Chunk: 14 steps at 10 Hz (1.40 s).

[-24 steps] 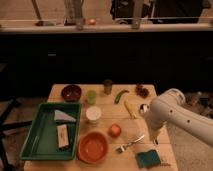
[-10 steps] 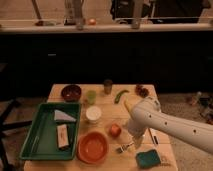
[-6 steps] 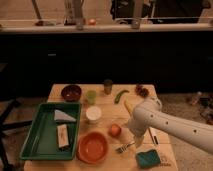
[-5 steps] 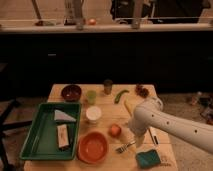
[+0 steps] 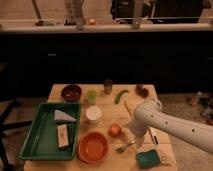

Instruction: Place fork in purple bowl

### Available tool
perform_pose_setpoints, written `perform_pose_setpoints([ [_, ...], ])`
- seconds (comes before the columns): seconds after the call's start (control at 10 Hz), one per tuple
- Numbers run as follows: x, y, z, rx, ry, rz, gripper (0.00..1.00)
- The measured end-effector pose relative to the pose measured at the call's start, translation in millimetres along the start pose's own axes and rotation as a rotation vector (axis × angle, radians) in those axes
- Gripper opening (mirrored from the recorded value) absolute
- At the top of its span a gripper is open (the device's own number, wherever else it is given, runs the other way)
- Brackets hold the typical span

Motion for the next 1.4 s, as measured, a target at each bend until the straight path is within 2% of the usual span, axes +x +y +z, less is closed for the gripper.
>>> perform_pose_setpoints([
  [0.2, 0.2, 1.9, 1.2, 0.002, -0.002, -0.003, 0.8],
  [0.4, 3.9, 7.6, 0.3, 0.057, 0.036, 0.033, 0.8],
  [0.6, 6.4, 12.1, 1.8, 0.097, 0.052, 0.059, 0.8],
  [0.8, 3.8, 12.4, 8.4, 0.094, 0.064, 0.059, 0.8],
  [1.4, -4.0, 13.4, 27.5, 0.037, 0.083, 0.037, 0.8],
])
